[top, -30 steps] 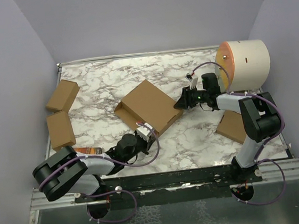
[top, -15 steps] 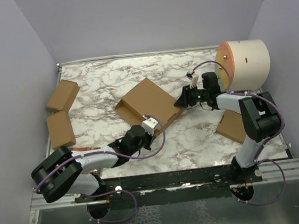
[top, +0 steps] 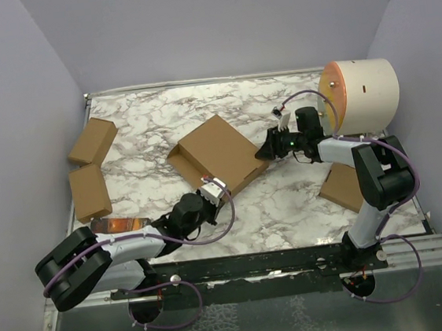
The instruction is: Fold the paper box
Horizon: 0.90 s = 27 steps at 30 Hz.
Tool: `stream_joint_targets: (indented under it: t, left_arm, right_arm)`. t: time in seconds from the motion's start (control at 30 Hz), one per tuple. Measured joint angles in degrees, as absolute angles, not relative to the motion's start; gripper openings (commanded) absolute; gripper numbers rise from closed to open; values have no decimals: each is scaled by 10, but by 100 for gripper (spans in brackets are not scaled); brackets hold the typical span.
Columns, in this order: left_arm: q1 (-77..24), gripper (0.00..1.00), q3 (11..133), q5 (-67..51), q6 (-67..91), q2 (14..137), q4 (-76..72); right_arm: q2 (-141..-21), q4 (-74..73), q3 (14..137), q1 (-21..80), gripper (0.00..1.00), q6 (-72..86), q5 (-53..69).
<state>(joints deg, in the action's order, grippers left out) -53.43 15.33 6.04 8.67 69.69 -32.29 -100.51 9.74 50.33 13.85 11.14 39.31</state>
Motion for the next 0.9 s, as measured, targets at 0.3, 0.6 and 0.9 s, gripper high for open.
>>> stream_joint_targets:
  t: [0.3, 0.6, 0.9]
  left_arm:
    - [-534, 0, 142, 58, 71, 696, -342]
    - [-534, 0, 172, 55, 69, 729, -322]
    - [-534, 0, 237, 55, 63, 746, -237]
  right_arm:
    - [-1005, 97, 503, 139, 41, 111, 393]
    - [-1008, 98, 505, 142, 41, 108, 394]
    - [-1008, 101, 505, 143, 41, 104, 394]
